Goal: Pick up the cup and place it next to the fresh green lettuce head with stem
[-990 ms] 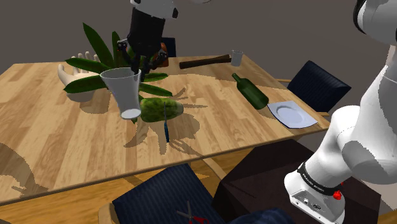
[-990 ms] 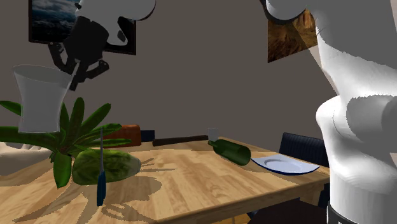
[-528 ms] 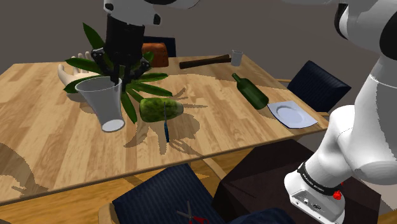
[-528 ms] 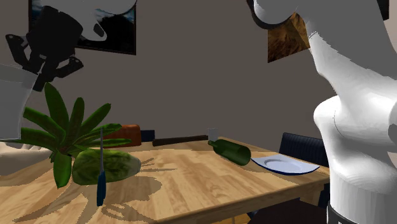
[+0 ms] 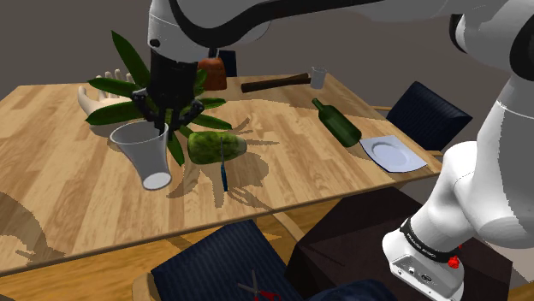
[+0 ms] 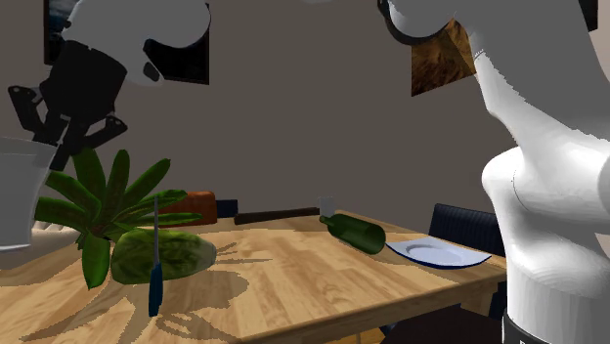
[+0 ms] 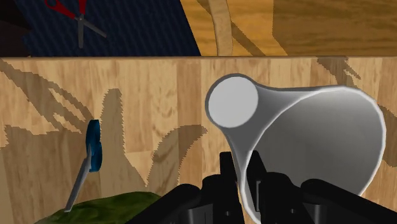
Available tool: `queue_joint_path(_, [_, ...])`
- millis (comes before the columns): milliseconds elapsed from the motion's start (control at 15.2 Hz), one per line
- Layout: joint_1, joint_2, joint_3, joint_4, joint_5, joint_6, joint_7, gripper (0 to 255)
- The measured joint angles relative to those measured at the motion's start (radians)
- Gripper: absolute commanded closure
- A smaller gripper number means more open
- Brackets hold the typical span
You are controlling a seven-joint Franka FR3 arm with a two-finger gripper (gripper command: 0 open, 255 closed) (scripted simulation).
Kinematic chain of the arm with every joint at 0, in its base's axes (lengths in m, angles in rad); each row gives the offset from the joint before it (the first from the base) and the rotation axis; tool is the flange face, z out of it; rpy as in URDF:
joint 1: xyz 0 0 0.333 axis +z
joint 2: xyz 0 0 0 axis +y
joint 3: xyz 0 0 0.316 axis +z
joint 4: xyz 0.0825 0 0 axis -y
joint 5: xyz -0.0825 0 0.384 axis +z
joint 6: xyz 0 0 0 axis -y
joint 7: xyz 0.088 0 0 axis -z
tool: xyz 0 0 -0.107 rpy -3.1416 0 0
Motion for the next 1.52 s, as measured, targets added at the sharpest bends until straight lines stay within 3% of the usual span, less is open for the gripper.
queue_joint_path(1518, [0.005,0.079,0.007,-0.203,0.024,0.278,-0.054,255])
